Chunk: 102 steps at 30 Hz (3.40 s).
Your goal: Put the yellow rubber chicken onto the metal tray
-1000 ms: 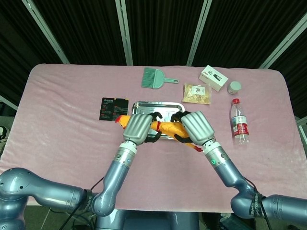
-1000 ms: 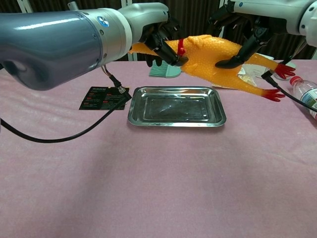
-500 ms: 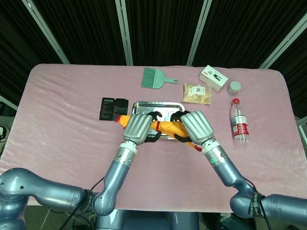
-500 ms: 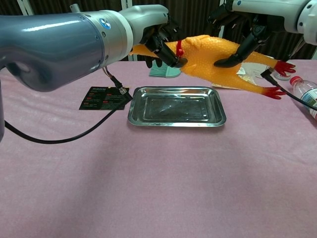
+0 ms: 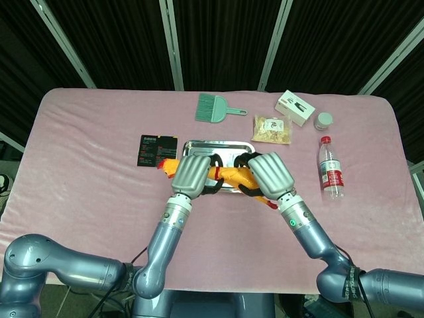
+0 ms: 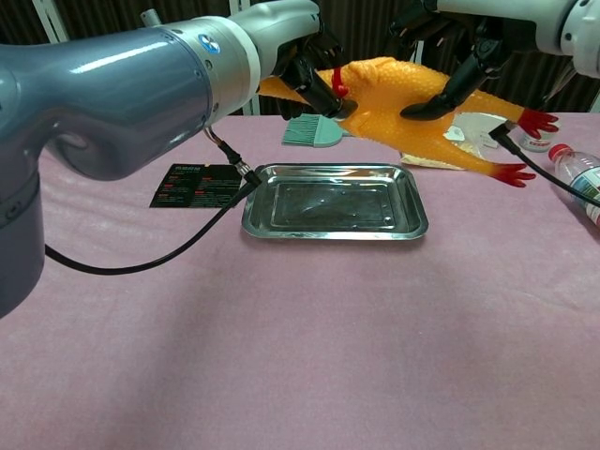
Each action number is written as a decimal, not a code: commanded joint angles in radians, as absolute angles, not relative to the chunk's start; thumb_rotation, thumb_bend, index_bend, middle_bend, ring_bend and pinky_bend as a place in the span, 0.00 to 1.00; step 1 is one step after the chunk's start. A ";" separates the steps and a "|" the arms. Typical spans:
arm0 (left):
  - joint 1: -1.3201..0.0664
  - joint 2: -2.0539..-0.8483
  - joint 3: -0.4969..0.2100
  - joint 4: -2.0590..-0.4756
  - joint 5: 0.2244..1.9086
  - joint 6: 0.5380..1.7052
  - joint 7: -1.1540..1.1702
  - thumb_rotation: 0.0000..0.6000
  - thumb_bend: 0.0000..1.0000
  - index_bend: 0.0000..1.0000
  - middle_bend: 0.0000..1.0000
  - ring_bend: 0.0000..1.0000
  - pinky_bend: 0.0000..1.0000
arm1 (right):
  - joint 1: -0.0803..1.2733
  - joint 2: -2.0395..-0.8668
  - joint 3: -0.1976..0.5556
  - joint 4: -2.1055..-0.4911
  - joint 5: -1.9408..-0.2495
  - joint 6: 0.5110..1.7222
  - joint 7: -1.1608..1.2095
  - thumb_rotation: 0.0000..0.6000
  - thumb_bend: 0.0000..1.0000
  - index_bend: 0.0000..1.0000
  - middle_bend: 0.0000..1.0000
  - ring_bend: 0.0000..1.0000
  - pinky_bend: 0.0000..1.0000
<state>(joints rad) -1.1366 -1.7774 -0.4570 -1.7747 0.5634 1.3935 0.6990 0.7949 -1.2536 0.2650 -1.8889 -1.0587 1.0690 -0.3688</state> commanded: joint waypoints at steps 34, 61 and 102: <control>-1.137 -1.794 -0.473 -1.767 0.567 1.389 0.696 1.00 0.43 0.63 0.60 0.63 0.52 | 0.792 -1.231 0.277 -1.906 -1.046 1.066 -0.317 1.00 0.57 0.81 0.70 0.75 0.83; -1.074 -1.695 -0.447 -1.885 0.609 1.344 0.684 1.00 0.10 0.16 0.23 0.20 0.33 | 0.783 -1.232 0.267 -1.853 -1.022 1.059 -0.297 1.00 0.57 0.81 0.70 0.75 0.83; -0.494 -1.210 -0.062 -2.017 1.176 1.504 0.205 1.00 0.10 0.17 0.18 0.12 0.25 | 0.992 -1.545 0.283 -1.340 -0.916 0.803 -0.296 1.00 0.57 0.81 0.70 0.75 0.83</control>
<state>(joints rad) -0.4985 -1.2142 -0.0654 -2.0209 1.1703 1.5083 0.2103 0.9692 -1.5130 0.2843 -1.3845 -0.9340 0.8276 -0.2861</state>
